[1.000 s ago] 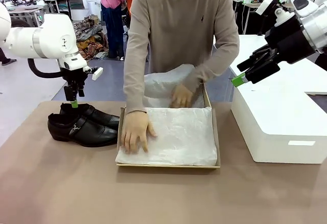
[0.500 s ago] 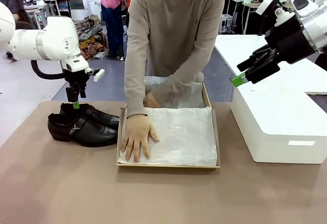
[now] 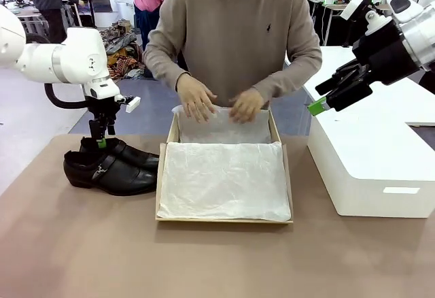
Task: Pack the shoes into the box.
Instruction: Place one shoe of the Shoes into the Shoes Box.
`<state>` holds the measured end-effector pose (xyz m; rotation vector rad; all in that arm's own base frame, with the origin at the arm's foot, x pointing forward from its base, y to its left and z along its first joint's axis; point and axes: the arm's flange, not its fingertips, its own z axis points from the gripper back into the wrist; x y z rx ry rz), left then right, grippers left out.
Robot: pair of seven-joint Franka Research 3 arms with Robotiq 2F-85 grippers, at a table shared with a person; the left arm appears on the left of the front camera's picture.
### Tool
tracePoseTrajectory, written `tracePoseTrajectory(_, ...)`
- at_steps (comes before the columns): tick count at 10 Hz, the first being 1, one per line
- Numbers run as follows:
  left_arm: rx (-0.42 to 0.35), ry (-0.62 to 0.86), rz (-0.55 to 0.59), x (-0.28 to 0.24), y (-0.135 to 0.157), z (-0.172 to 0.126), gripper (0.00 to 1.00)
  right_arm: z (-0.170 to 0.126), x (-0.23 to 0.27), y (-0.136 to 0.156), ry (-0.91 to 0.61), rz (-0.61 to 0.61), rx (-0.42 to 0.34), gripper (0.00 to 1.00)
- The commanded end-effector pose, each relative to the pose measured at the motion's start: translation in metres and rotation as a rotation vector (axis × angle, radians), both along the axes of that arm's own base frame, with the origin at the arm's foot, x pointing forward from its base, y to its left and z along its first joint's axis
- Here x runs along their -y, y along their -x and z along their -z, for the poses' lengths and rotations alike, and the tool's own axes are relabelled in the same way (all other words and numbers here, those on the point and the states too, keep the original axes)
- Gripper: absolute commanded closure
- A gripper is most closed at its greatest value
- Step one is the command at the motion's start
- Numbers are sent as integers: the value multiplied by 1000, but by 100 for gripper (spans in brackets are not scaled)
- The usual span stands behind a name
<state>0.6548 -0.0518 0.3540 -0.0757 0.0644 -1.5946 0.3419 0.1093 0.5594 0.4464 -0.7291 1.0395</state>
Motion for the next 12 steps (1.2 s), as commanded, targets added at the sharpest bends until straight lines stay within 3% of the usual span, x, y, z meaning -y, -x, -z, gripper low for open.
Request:
tracePoseTrajectory(1,-29,-12,12,-4,-7,3,0,1,1,-3,-21,-27,16,0)
tracePoseTrajectory(5,-48,-12,13,-4,-7,8,0,1,1,-3,-21,-27,16,0)
tracePoseTrajectory(10,-43,-13,14,-3,-5,5,97,1,1,-3,-21,-27,16,0)
tracePoseTrajectory(12,-50,-13,15,-3,-5,5,100,1,1,-3,-21,-27,16,0)
